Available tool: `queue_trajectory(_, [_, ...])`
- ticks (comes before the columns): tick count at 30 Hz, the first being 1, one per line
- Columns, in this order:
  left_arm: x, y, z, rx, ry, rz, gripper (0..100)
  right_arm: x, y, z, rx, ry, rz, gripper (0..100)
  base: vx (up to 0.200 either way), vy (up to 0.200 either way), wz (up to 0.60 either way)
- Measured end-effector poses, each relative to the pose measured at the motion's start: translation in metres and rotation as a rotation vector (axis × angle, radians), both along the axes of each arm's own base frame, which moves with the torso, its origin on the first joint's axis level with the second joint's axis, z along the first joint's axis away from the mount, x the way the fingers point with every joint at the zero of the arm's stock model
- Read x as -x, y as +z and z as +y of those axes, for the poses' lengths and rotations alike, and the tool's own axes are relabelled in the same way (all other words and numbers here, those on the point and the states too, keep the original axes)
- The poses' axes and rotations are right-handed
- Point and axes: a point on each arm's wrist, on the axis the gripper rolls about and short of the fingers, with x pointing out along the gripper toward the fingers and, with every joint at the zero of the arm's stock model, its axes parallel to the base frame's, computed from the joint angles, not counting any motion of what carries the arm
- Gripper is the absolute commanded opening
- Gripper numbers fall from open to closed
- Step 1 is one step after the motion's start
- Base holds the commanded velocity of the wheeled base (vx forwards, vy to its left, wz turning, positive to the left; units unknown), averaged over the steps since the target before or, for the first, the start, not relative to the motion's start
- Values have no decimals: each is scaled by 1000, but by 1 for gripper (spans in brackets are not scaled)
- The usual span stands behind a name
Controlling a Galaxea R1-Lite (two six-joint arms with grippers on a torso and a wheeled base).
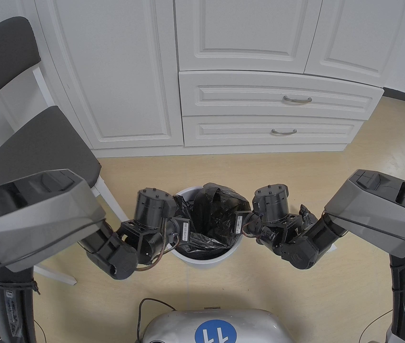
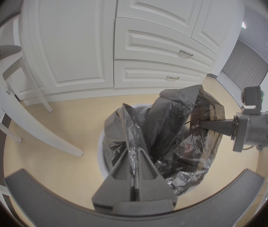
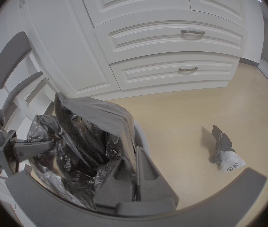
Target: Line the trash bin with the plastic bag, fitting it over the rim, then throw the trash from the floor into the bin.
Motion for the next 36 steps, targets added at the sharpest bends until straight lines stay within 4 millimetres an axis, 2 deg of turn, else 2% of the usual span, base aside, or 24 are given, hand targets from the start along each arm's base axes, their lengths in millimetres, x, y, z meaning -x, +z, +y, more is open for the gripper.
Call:
queue_trajectory(8, [2,21,34,53,-39,26,0,-9,8,-19,33,-32,-24,0,0,0,0])
queue_trajectory(15, [-5,19,53,132,-58,63,0,-19,6,-47,115,-62,-16,0,0,0,0])
queue_trajectory(24, [-7,-9,39,165,-52,121,0,-13,2,-58,166,-65,13,0,0,0,0])
queue_trajectory(30, [-6,-27,29,145,-63,159,0,-6,1,-52,173,-42,23,0,0,0,0])
queue_trajectory(36, [-7,-41,26,127,-66,181,0,0,-9,-38,173,-5,32,0,0,0,0])
